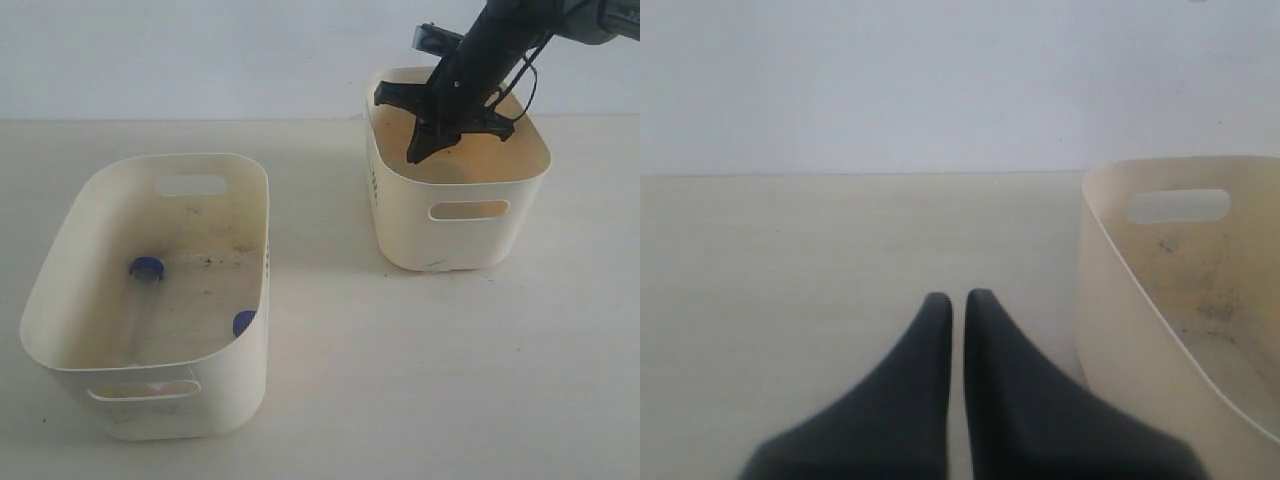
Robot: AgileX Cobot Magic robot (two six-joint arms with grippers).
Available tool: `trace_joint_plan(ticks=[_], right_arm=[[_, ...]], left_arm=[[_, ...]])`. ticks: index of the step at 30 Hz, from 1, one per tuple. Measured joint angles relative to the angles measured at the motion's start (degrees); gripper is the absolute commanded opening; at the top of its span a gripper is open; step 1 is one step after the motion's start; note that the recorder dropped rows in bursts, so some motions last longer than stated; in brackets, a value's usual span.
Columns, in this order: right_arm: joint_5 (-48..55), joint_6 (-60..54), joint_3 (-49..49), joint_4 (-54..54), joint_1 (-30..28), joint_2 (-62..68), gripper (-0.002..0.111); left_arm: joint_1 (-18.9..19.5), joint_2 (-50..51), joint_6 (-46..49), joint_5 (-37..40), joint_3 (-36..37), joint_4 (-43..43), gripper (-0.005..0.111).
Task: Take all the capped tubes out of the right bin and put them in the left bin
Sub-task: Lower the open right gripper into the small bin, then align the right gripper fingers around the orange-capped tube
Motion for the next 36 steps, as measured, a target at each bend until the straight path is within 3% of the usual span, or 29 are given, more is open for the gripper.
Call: trace_joint_plan(ticks=[15,17,22,24,31,36], right_arm=[[-3.8,1.7,0.0,-1.5,-0.1,2.4,0.001],[-4.5,2.0,0.0,-1.8,-0.1,3.0,0.008],[-7.4,2.1,0.0,-1.7,-0.1,3.1,0.047],[-7.8,2.1,0.0,-1.3,-0.1,3.1,0.056],[-8.7,0.6,0.0,0.5,-0.1,3.1,0.058],[-8.8,0.0,0.0,1.4,-0.1,3.1,0.076]], left_arm=[[0.0,0.0,0.0,0.0,0.0,0.0,0.004],[0.0,0.0,0.0,0.0,0.0,0.0,0.004],[0.0,0.0,0.0,0.0,0.0,0.0,0.004],[0.0,0.0,0.0,0.0,0.0,0.0,0.004],[0.0,0.0,0.0,0.0,0.0,0.0,0.004],[0.0,0.0,0.0,0.0,0.0,0.0,0.004]])
